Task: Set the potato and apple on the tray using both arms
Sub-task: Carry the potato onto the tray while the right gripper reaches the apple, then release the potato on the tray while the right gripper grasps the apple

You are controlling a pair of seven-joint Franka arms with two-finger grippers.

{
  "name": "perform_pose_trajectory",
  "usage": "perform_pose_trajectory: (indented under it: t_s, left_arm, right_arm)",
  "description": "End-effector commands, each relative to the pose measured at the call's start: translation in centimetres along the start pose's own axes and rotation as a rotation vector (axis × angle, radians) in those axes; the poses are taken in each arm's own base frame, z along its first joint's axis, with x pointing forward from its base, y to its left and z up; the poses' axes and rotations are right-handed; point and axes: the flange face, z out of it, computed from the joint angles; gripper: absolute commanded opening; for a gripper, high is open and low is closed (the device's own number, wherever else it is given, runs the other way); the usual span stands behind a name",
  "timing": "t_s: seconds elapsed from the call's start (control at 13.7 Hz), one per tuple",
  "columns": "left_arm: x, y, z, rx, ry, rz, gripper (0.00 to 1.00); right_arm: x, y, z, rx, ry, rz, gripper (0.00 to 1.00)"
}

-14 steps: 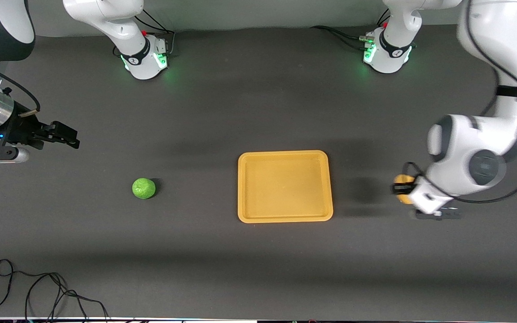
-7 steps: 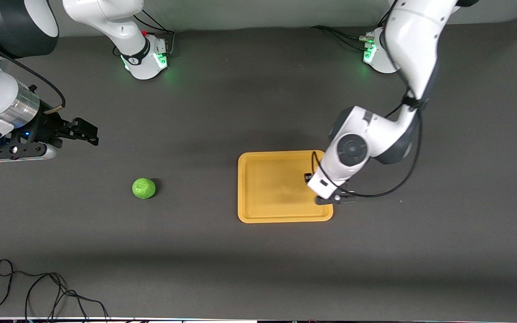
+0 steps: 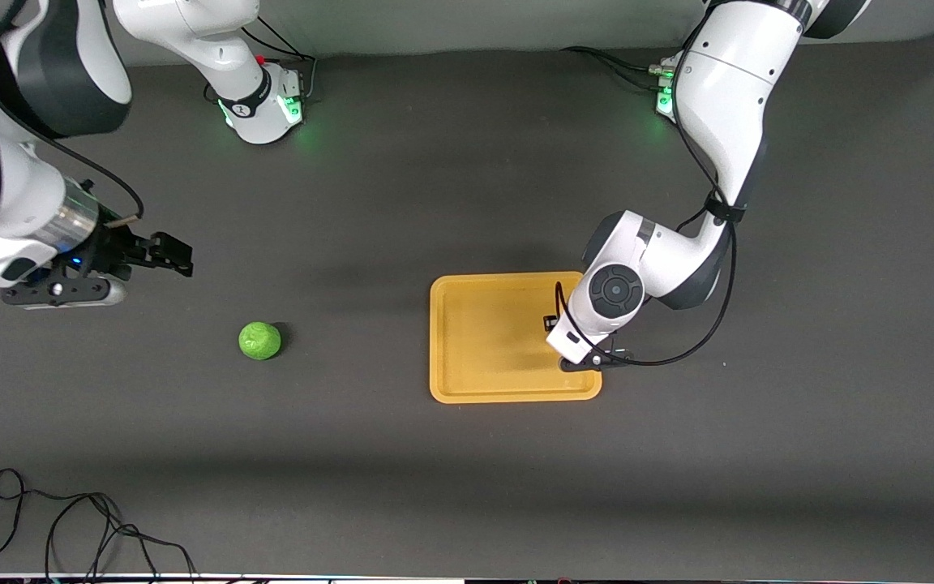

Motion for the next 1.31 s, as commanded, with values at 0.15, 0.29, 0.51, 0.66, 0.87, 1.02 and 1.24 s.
perform_pose_trajectory:
  t_s: [0.15, 0.29, 0.51, 0.66, 0.87, 1.02, 1.24]
  left_arm:
    - [0.8, 0.1, 1.1, 0.018, 0.030, 0.047, 0.17]
    - [0.8, 0.2, 1.2, 0.026, 0.035, 0.055, 0.23]
    - [0.8, 0.2, 1.1, 0.033, 0.041, 0.061, 0.49]
    - [0.9, 0.4, 0.6, 0.031, 0.051, 0.063, 0.80]
    - [1.3, 0.9, -1.2, 0.017, 0.071, 0.053, 0.87]
    - [1.6, 0.2, -2.8, 0.020, 0.069, 0.044, 0.87]
    - [1.1, -2.9, -9.2, 0.060, 0.024, 0.017, 0.88]
  right_arm:
    - [-0.5, 0.0, 5.1, -0.003, 0.017, 0.012, 1.00]
    - [-0.4, 0.1, 7.0, -0.002, 0.026, 0.014, 1.00]
    - [0.0, 0.0, 12.3, 0.001, 0.062, 0.014, 1.00]
    - [0.1, 0.1, 16.3, 0.003, 0.095, 0.014, 1.00]
    - [0.4, 0.1, 21.2, 0.001, 0.103, 0.017, 1.00]
    - [0.8, 0.1, 24.6, 0.000, 0.114, 0.016, 1.00]
    - [1.1, 0.1, 28.2, -0.001, 0.117, 0.016, 1.00]
